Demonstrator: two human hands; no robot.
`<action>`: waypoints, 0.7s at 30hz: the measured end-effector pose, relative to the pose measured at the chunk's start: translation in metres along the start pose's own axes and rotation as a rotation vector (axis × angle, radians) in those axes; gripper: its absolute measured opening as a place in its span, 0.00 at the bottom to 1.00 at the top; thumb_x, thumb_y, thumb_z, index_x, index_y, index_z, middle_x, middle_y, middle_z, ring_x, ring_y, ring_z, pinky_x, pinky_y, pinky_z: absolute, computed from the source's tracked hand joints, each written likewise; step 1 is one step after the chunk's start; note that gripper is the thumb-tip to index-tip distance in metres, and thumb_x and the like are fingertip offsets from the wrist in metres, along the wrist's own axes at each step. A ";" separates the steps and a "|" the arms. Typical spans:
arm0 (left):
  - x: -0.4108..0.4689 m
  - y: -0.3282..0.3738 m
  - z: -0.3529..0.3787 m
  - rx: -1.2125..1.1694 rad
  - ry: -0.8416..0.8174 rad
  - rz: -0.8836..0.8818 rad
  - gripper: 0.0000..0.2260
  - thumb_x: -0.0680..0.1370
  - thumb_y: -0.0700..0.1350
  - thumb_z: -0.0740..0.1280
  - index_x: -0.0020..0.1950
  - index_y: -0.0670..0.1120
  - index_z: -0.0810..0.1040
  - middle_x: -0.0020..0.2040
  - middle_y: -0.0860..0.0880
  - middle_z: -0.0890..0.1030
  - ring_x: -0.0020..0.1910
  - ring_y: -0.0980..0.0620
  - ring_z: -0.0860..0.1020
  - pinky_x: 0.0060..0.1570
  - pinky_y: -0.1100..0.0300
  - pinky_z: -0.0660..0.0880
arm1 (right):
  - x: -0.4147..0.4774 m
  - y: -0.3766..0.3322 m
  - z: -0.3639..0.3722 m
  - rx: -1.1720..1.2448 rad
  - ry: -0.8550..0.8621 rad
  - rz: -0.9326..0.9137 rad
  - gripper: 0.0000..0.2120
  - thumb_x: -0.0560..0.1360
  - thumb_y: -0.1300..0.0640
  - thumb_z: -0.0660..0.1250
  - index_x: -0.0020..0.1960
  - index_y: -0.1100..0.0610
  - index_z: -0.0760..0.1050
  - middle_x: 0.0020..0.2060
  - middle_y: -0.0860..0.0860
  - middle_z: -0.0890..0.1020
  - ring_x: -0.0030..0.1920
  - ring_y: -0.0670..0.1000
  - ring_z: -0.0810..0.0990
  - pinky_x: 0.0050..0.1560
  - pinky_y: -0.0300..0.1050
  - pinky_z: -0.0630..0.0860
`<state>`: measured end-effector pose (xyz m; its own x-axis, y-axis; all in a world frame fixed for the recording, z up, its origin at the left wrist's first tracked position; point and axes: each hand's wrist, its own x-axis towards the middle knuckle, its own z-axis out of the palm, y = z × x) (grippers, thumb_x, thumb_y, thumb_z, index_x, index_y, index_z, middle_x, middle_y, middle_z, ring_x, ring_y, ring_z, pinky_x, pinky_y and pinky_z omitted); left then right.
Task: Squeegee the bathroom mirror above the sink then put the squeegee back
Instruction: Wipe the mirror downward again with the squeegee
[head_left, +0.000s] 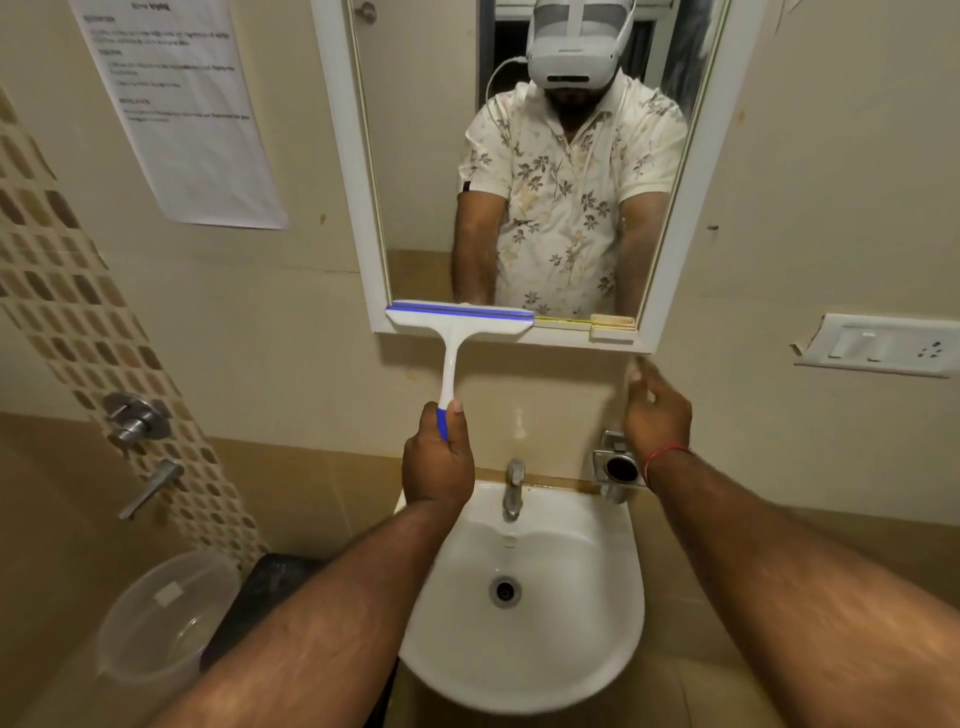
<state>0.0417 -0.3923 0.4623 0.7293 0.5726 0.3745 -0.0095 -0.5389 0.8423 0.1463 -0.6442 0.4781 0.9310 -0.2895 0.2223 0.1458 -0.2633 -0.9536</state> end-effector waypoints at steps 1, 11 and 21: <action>0.000 0.000 0.000 0.003 0.001 -0.003 0.27 0.83 0.68 0.50 0.50 0.45 0.72 0.34 0.46 0.76 0.35 0.38 0.76 0.37 0.51 0.72 | -0.008 0.020 0.000 -0.034 -0.023 0.077 0.18 0.85 0.40 0.64 0.73 0.38 0.81 0.74 0.48 0.80 0.70 0.51 0.81 0.77 0.41 0.71; 0.000 -0.007 0.010 -0.049 0.055 0.063 0.24 0.86 0.63 0.56 0.50 0.42 0.74 0.33 0.50 0.73 0.32 0.43 0.73 0.34 0.54 0.67 | -0.110 0.149 -0.010 -0.160 -0.015 0.328 0.26 0.84 0.31 0.60 0.74 0.42 0.80 0.67 0.56 0.85 0.70 0.59 0.80 0.76 0.58 0.74; -0.051 -0.049 0.013 -0.030 -0.080 0.060 0.25 0.85 0.67 0.53 0.47 0.46 0.72 0.33 0.52 0.74 0.33 0.49 0.77 0.34 0.54 0.72 | -0.102 0.142 -0.018 -0.088 -0.012 0.267 0.19 0.86 0.37 0.63 0.72 0.41 0.82 0.64 0.50 0.87 0.65 0.51 0.82 0.76 0.53 0.75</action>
<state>0.0138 -0.4029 0.3964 0.7791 0.4879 0.3936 -0.0747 -0.5511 0.8311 0.0657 -0.6690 0.3232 0.9366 -0.3483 -0.0373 -0.1341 -0.2581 -0.9568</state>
